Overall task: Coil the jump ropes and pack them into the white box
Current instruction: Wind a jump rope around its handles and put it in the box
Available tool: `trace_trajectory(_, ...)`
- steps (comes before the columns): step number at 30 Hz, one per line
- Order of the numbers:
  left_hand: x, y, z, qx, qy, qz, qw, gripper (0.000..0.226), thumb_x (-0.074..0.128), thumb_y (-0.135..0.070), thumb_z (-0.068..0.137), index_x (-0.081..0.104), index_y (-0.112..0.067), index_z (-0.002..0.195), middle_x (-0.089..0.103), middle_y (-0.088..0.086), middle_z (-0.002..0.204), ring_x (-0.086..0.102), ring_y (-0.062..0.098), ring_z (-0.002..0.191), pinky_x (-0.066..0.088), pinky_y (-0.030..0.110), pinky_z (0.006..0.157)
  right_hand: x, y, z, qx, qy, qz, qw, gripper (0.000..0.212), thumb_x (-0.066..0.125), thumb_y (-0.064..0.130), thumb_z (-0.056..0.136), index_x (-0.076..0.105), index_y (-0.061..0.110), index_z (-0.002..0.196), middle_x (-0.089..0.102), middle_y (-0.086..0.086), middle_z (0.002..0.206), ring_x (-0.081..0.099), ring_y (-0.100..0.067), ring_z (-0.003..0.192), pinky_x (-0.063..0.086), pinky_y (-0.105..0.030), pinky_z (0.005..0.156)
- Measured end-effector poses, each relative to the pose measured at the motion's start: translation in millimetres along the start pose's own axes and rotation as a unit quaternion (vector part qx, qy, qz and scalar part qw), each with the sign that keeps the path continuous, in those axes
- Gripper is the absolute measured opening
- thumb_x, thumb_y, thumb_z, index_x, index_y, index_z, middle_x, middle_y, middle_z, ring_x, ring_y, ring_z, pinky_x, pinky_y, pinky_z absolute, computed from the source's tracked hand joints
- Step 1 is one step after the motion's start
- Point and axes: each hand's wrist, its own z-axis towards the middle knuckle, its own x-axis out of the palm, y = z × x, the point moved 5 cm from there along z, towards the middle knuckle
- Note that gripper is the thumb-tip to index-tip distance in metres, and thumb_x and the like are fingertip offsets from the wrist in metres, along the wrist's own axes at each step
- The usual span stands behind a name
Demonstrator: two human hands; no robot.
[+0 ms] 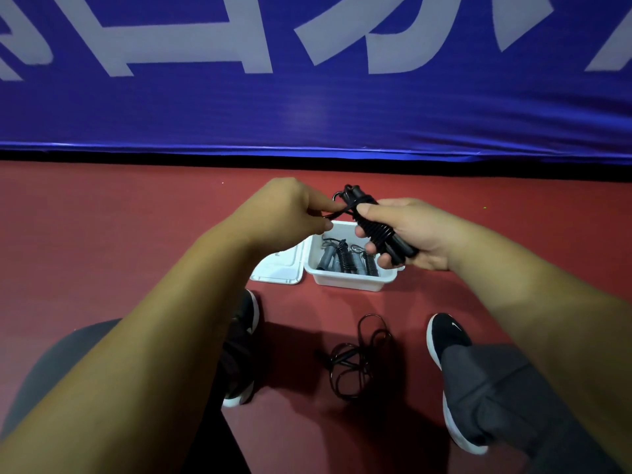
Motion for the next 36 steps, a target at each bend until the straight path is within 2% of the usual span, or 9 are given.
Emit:
trace_trajectory(3, 4.7, 3.4, 1.1, -0.026, -0.003, 0.04, 0.999, 0.003, 0.08, -0.029, 0.09, 0.079, -0.026, 0.089, 0.07, -0.004, 0.075, 0.066, 0.018, 0.073, 0.057, 0.039, 0.072, 5.5, 2.3, -2.2, -0.024, 0.024, 0.038, 0.999, 0.034, 0.066, 0.035, 0.104, 0.062, 0.01, 0.127, 0.065, -0.01, 0.097, 0.061, -0.019, 0.068, 0.048, -0.027, 0.047)
trace_trajectory(6, 15.0, 6.9, 1.9, -0.058, 0.005, 0.027, 0.998, 0.016, 0.064, -0.029, 0.101, 0.072, -0.02, 0.091, 0.068, 0.002, 0.077, 0.068, 0.018, 0.063, 0.057, 0.031, 0.059, 11.1, 7.0, -1.7, -0.023, 0.029, 0.059, 0.998, 0.044, 0.063, 0.055, 0.1, 0.063, 0.017, 0.122, 0.065, -0.007, 0.094, 0.058, -0.018, 0.066, 0.044, -0.026, 0.048)
trace_trajectory(12, 12.6, -6.3, 2.7, -0.039, -0.014, -0.304, 0.952, 0.02, 0.053, -0.017, 0.11, 0.068, -0.006, 0.103, 0.054, 0.001, 0.072, 0.052, 0.013, 0.058, 0.047, 0.027, 0.054, 7.9, 16.7, -5.4, 0.004, 0.067, 0.152, 0.986, 0.045, 0.053, 0.068, 0.1, 0.062, 0.027, 0.115, 0.06, 0.0, 0.083, 0.05, -0.016, 0.062, 0.035, -0.024, 0.049)
trace_trajectory(16, 3.5, -13.2, 2.0, -0.002, 0.029, -0.372, 0.928, 0.027, 0.054, -0.03, 0.11, 0.074, -0.013, 0.112, 0.051, 0.0, 0.074, 0.041, 0.01, 0.062, 0.035, 0.025, 0.059, -0.4, 22.0, -7.2, -0.003, 0.078, 0.161, 0.984, 0.043, 0.054, 0.061, 0.102, 0.058, 0.026, 0.125, 0.056, 0.002, 0.083, 0.048, -0.015, 0.061, 0.033, -0.023, 0.048)
trace_trajectory(21, -0.7, -10.4, -0.8, 0.024, 0.05, -0.259, 0.964, 0.02, 0.06, -0.029, 0.107, 0.079, -0.028, 0.114, 0.07, 0.0, 0.082, 0.056, 0.007, 0.076, 0.042, 0.022, 0.071, -4.8, 26.5, -11.2, -0.002, 0.081, 0.132, 0.988, 0.045, 0.055, 0.057, 0.1, 0.057, 0.019, 0.123, 0.056, 0.002, 0.083, 0.046, -0.014, 0.059, 0.03, -0.021, 0.046)
trace_trajectory(26, 5.0, 9.6, 2.0, -0.046, 0.044, -0.174, 0.983, 0.013, 0.084, -0.033, 0.088, 0.084, -0.039, 0.1, 0.08, -0.01, 0.088, 0.063, 0.007, 0.082, 0.054, 0.04, 0.084, 2.3, 24.1, -15.6, 0.001, 0.088, 0.082, 0.993, 0.033, 0.056, 0.052, 0.102, 0.06, 0.019, 0.106, 0.059, -0.003, 0.081, 0.047, -0.018, 0.057, 0.025, -0.022, 0.044)
trace_trajectory(31, 14.6, 9.8, 3.2, -0.075, 0.055, -0.096, 0.991, 0.008, 0.085, -0.03, 0.087, 0.082, -0.03, 0.079, 0.072, -0.011, 0.062, 0.059, 0.005, 0.053, 0.042, 0.019, 0.05, 15.5, 17.5, -19.5, 0.031, 0.155, 0.01, 0.987, 0.041, 0.056, 0.052, 0.101, 0.06, 0.011, 0.109, 0.06, -0.007, 0.082, 0.047, -0.018, 0.054, 0.031, -0.022, 0.039)
trace_trajectory(33, 16.4, 8.0, 3.5, -0.078, 0.058, -0.092, 0.991, 0.012, 0.083, -0.025, 0.089, 0.081, -0.025, 0.077, 0.073, -0.011, 0.062, 0.065, 0.005, 0.056, 0.048, 0.019, 0.054, 20.0, 13.5, -23.4, 0.047, 0.187, -0.021, 0.981, 0.046, 0.057, 0.053, 0.099, 0.063, 0.008, 0.106, 0.061, -0.008, 0.081, 0.047, -0.018, 0.053, 0.032, -0.021, 0.038)
trace_trajectory(36, 17.2, 7.2, 4.2, -0.062, 0.059, -0.081, 0.993, 0.025, 0.074, -0.007, 0.09, 0.081, -0.026, 0.076, 0.078, 0.001, 0.072, 0.071, 0.018, 0.066, 0.06, 0.037, 0.068, 24.7, 6.0, -27.5, 0.072, 0.232, -0.044, 0.969, 0.05, 0.057, 0.052, 0.098, 0.064, 0.004, 0.11, 0.062, -0.01, 0.081, 0.051, -0.017, 0.05, 0.034, -0.021, 0.038)
